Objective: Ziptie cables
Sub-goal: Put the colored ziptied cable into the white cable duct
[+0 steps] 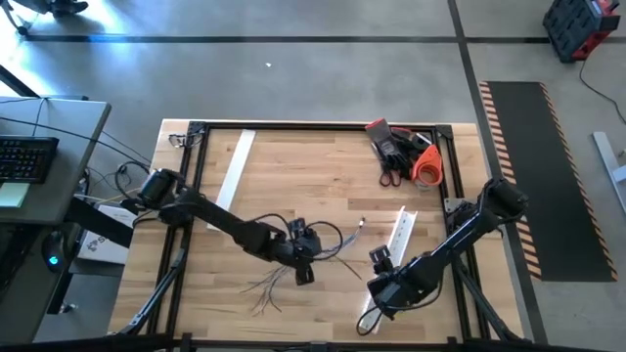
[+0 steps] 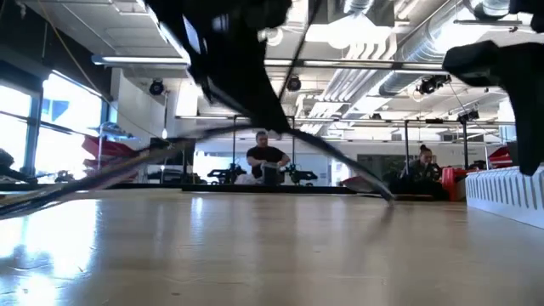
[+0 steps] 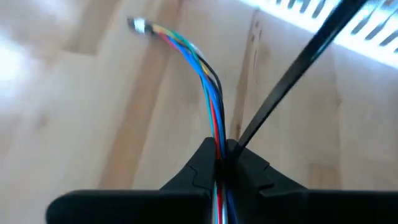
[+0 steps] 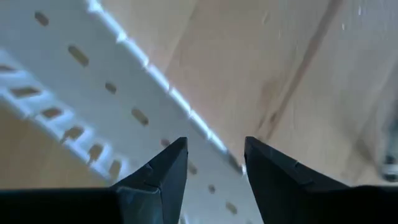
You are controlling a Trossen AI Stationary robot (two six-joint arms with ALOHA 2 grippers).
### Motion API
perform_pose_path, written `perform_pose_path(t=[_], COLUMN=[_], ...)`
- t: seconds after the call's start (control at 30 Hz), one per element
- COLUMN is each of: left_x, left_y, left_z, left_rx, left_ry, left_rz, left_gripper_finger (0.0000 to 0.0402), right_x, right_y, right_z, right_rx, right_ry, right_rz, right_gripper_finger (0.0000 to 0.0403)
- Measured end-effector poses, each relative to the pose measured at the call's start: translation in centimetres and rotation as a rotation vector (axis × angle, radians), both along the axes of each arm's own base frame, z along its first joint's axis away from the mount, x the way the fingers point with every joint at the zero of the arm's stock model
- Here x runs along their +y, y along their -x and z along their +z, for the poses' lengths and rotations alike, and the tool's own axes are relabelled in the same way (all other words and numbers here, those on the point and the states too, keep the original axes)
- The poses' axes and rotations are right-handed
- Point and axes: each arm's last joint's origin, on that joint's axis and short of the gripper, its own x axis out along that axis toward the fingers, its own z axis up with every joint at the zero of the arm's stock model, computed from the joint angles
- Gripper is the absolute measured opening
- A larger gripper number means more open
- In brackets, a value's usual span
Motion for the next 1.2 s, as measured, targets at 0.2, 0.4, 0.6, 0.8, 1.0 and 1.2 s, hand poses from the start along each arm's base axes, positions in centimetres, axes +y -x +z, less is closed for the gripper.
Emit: perform_pose_path(t=[0.2, 0.4, 0.6, 0.8, 1.0, 1.2], left_x=[0.7, 1.9, 3.5, 3.8, 3.7, 3.7], left_y=[1.7, 3.9, 6.4, 7.1, 7.1, 7.1], left_z=[3.9, 8.7, 12.5, 15.3, 15.6, 15.6], left_rx=[-0.05, -0.149, -0.175, -0.185, -0.184, -0.187], left_ry=[-0.023, -0.017, 0.01, 0.009, 0.036, 0.049], left_rz=[-0.005, -0.036, -0.028, -0.04, -0.066, -0.056], left_gripper_finger=[0.0005, 0.0005, 0.0005, 0.0005, 0.0005, 0.0005], right_x=[-0.7, -3.0, -6.6, -9.6, -11.6, -12.0], right_y=[-1.1, -4.0, -7.3, -10.3, -12.0, -12.5], right_z=[-1.0, -1.3, -2.0, -2.6, -2.2, -1.8], right_rx=[-0.077, -0.224, -0.318, -0.455, -0.581, -0.633], right_ry=[-0.072, -0.169, -0.15, -0.144, -0.155, -0.164], right_rz=[-0.036, -0.145, -0.23, -0.223, -0.254, -0.246], right_gripper_finger=[0.0079, 0.0007, 0.0011, 0.0011, 0.0012, 0.004])
